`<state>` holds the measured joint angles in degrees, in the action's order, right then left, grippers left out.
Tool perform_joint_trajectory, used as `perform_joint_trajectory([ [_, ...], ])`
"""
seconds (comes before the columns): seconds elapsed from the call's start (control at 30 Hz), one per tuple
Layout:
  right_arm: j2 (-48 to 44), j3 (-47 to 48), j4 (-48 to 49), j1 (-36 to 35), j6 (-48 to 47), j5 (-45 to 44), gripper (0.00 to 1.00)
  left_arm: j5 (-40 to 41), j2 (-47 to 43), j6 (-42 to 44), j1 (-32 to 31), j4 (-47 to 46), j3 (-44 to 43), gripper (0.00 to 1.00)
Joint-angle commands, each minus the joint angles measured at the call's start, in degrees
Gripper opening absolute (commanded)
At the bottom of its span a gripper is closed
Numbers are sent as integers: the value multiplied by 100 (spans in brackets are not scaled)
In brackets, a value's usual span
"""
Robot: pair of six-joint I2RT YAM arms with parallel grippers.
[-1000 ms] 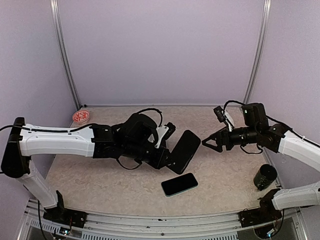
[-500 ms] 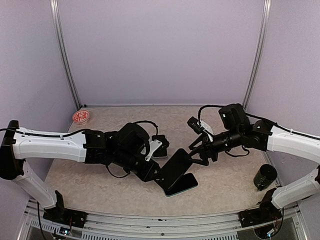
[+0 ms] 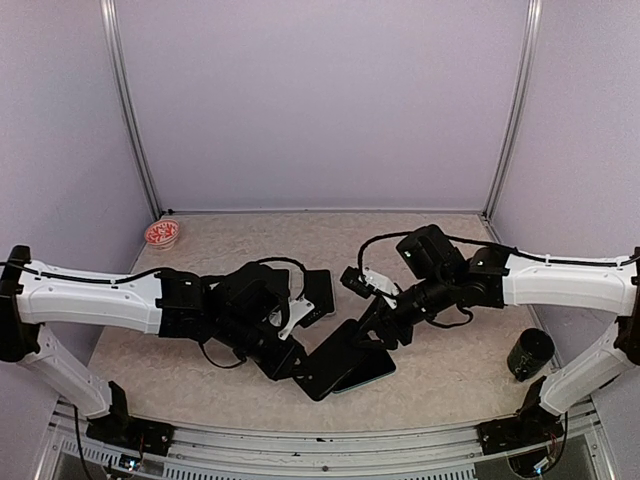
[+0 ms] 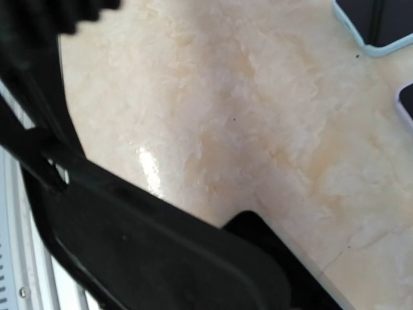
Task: Put the phone into the phone case
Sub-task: Pass from the left arm to the right
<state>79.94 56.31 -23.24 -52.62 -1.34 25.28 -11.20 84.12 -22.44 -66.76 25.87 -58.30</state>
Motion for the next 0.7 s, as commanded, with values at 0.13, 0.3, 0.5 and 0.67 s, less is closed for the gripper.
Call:
perform_joint_trajectory([
  [0.13, 240, 256, -24, -119, -85, 56, 44, 75, -272, 103, -8, -118, 111, 0],
  [0.3, 316, 217, 239, -125, 32, -357, 34, 11, -225, 151, 44, -179, 100, 0],
  [0.5, 532, 108, 493, -126, 107, -44, 22, -2, -124, 200, 87, -137, 80, 0],
  [0.67, 610, 100, 571, -126, 337, -91, 18, 88, -162, 131, 134, -135, 121, 0],
])
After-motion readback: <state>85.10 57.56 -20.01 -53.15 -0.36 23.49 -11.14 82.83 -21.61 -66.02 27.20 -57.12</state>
